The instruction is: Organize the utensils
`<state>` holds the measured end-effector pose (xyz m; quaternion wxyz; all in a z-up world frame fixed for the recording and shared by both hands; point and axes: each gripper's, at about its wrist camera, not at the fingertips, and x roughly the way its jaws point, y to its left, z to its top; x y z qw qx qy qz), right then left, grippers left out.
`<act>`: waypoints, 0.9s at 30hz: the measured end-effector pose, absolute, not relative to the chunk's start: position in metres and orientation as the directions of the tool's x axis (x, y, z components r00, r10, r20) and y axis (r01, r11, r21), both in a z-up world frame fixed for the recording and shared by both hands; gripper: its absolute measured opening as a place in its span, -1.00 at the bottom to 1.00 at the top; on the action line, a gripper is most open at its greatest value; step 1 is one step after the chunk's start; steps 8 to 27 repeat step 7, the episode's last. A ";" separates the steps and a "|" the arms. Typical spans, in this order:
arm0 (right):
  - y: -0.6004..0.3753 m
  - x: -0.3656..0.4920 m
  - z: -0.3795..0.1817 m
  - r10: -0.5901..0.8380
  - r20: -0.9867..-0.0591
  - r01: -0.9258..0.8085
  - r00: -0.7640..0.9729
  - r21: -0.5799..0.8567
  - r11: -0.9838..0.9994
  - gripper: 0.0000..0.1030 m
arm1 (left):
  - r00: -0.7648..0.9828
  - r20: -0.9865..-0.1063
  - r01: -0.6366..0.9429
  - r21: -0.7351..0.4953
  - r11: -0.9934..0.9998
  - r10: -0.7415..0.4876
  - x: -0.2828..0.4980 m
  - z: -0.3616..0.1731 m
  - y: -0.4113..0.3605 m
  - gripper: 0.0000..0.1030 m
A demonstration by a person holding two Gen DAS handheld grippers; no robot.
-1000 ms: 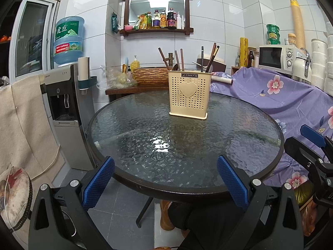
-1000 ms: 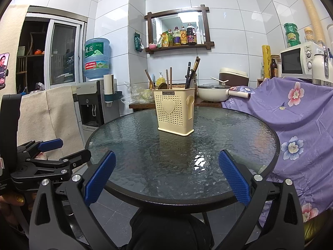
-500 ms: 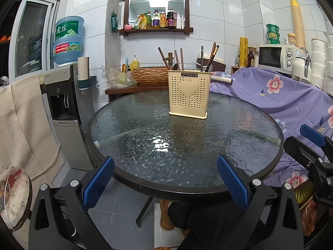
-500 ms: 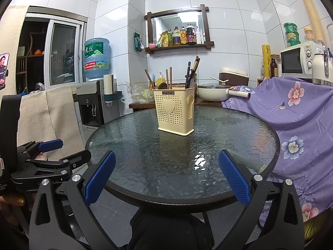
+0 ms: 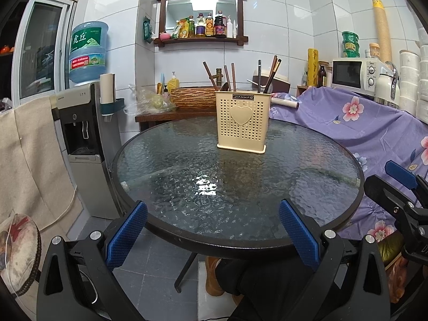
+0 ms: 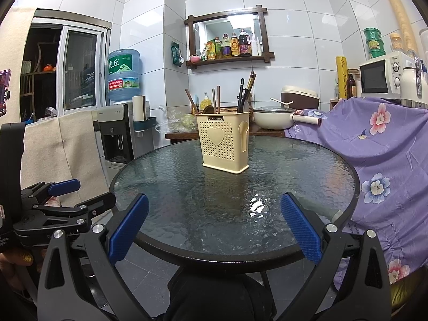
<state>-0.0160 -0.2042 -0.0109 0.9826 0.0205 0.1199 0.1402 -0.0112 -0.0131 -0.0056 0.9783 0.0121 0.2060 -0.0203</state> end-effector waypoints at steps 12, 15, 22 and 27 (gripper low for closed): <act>-0.203 -0.018 -0.011 0.280 -0.229 -0.269 0.932 0.076 0.960 0.89 | 0.911 -0.410 0.045 0.009 0.999 -0.037 -0.010 -0.004 -0.012 0.88; -0.203 -0.018 -0.011 0.280 -0.229 -0.269 0.932 0.076 0.960 0.89 | 0.911 -0.410 0.045 0.009 0.999 -0.037 -0.010 -0.004 -0.012 0.88; -0.203 -0.018 -0.011 0.280 -0.229 -0.269 0.932 0.076 0.960 0.89 | 0.911 -0.410 0.045 0.009 0.999 -0.037 -0.010 -0.004 -0.012 0.88; -0.203 -0.018 -0.011 0.280 -0.229 -0.269 0.932 0.076 0.960 0.89 | 0.911 -0.410 0.045 0.009 0.999 -0.037 -0.010 -0.004 -0.012 0.88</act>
